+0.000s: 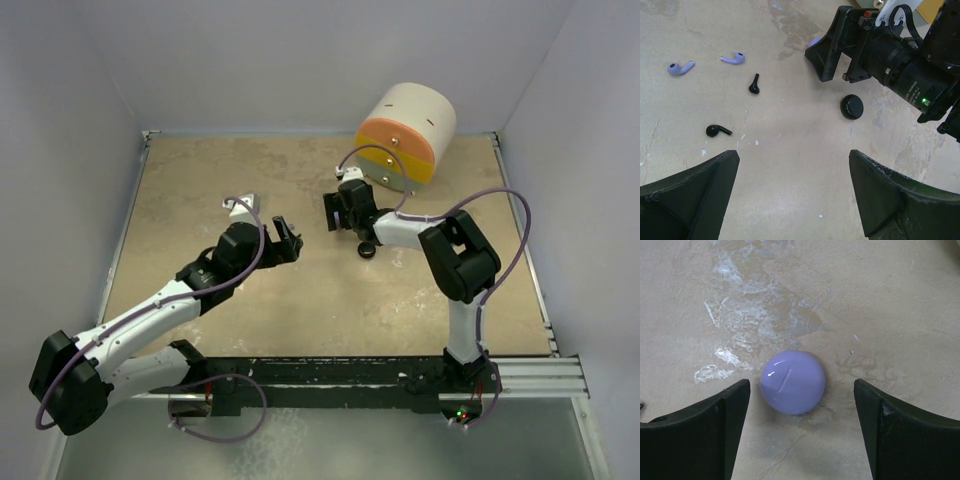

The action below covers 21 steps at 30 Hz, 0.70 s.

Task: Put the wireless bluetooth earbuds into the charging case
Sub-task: Pick up the charging case at the center of the board.

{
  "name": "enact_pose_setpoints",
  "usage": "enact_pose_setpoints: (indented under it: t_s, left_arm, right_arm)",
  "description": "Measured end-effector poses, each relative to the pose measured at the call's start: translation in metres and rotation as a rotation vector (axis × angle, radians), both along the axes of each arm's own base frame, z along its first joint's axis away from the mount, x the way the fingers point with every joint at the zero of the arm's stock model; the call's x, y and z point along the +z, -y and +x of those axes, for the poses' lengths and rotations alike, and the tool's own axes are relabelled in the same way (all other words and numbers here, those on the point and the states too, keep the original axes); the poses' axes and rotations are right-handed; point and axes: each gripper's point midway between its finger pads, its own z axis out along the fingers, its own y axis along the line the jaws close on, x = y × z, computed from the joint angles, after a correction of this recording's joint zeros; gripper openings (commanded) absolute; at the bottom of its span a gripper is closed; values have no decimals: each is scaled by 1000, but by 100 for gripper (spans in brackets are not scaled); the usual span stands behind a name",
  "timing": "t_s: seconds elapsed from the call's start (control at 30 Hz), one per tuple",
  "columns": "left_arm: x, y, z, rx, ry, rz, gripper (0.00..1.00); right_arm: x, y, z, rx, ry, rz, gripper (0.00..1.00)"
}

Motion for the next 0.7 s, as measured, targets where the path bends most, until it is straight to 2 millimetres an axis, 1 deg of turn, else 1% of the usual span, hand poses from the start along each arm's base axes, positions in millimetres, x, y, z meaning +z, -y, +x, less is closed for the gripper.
enact_pose_setpoints:
  t_s: [0.17, 0.27, 0.4, 0.47, 0.53, 0.7]
  left_arm:
    - [-1, 0, -1, -1, -5, 4, 88]
    - [-1, -1, -2, -1, -5, 3, 87]
    - [1, -2, -3, 0, -3, 1, 86]
    - [2, -2, -3, 0, 0, -2, 85]
    - [3, -3, -3, 3, 1, -2, 85]
    - [5, -3, -4, 8, 4, -11, 84]
  right_arm:
    - [-10, 5, -3, 21, -19, -57, 85]
    - [-10, 4, -3, 50, -17, -71, 84]
    - [-9, 2, -3, 90, -12, -87, 79]
    - [-9, 0, -3, 109, -10, -91, 75]
    - [-9, -1, -4, 122, -10, -95, 70]
    - [-11, -4, -3, 147, -4, -91, 62]
